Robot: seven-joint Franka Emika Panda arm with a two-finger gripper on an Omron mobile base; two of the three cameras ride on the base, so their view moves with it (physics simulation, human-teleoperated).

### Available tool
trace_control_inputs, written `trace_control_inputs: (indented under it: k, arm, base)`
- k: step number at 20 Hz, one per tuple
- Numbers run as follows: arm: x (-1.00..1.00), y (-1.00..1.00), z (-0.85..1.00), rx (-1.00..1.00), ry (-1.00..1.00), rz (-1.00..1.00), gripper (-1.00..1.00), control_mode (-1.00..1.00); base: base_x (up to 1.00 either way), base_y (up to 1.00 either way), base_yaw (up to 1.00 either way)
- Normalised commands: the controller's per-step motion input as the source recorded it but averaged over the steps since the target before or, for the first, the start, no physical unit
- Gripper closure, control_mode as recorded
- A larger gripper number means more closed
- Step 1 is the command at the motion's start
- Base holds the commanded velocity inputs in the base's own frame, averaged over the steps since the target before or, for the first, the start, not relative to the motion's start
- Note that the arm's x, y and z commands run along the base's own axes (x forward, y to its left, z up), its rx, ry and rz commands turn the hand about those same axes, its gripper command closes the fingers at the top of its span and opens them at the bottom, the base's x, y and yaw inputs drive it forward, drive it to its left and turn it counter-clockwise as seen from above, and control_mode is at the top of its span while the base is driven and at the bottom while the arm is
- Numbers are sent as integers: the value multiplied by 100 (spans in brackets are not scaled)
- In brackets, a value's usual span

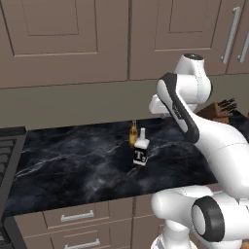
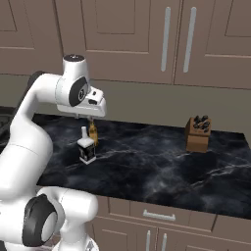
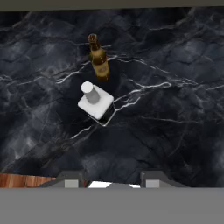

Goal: Move the drinks to the dining counter.

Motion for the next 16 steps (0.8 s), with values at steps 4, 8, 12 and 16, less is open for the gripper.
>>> trace_control_inputs:
  k: [4,8,12,16]
  arm:
    - [-35,18,0,0,-9,0,-100,-100]
    - [-57,43,-5,-3,-2,3,-100,-100]
    - [-56,31,-8,-6,0,5,-100,-100]
    - [-28,18,-22,-7,0,7,-100,-100]
  base:
    - [0,0,0]
    - [0,0,0]
    - [0,0,0]
    - [0,0,0]
